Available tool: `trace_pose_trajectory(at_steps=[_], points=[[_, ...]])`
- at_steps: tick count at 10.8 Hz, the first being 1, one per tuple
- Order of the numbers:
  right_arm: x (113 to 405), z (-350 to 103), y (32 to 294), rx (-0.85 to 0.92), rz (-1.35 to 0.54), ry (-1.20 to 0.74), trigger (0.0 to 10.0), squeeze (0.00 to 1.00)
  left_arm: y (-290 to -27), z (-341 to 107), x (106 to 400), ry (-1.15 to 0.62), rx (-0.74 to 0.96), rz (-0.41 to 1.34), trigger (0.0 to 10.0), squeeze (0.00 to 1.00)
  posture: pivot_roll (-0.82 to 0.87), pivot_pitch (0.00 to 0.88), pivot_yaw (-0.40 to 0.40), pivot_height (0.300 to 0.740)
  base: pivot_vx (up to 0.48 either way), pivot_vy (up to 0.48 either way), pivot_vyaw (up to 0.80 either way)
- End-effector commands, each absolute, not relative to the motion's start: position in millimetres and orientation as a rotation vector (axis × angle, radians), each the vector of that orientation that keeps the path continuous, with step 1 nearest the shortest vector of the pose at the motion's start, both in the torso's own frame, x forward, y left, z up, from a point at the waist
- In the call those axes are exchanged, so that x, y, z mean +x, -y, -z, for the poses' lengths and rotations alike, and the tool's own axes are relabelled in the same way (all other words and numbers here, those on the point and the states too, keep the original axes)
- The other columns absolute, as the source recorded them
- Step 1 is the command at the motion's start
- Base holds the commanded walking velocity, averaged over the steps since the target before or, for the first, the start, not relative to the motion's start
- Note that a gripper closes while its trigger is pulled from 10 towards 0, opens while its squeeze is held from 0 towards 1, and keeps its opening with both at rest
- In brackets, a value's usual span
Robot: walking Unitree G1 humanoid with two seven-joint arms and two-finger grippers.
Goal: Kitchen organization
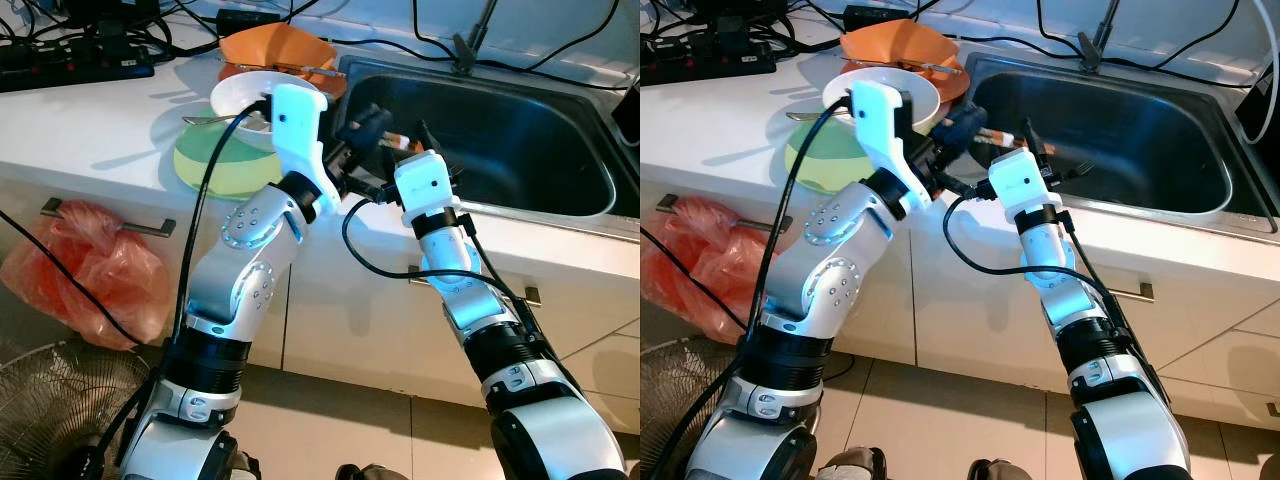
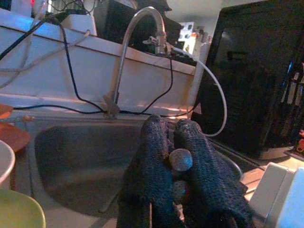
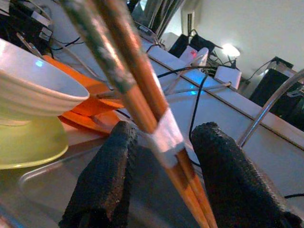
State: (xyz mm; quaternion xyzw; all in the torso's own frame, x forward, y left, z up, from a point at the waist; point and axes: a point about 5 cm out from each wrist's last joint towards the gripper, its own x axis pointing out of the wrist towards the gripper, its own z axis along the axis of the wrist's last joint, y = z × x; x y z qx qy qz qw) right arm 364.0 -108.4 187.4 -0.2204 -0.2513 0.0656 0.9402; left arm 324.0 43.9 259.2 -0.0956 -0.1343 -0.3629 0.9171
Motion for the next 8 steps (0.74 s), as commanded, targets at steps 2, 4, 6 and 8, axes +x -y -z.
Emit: trace_pose_trajectory(at_steps=[2, 4, 6, 8], points=[[366.0, -191.6, 110.4, -0.451, -0.121, 0.528, 2.0, 0.0, -40.9, -260.7, 320.1, 0.28, -0.169, 0.772, 10.0, 0.0, 0.1, 0.079, -0.053, 0.74, 0.0, 0.0, 0.0], [366.0, -190.9, 110.0, -0.453, -0.124, 0.528, 0.0, 0.0, -42.2, -262.7, 320.7, 0.29, -0.163, 0.761, 10.0, 0.0, 0.1, 0.079, -0.052, 0.74, 0.0, 0.0, 0.0], [365.9, -189.4, 110.4, -0.454, -0.125, 0.524, 0.0, 0.0, -44.0, -264.4, 321.6, 0.306, -0.155, 0.74, 10.0, 0.0, 0.1, 0.083, -0.053, 0.74, 0.0, 0.0, 0.0], [366.1, -188.9, 110.2, -0.454, -0.128, 0.52, 0.0, 0.0, -45.9, -266.3, 322.5, 0.316, -0.16, 0.725, 10.0, 0.0, 0.1, 0.086, -0.055, 0.74, 0.0, 0.0, 0.0]])
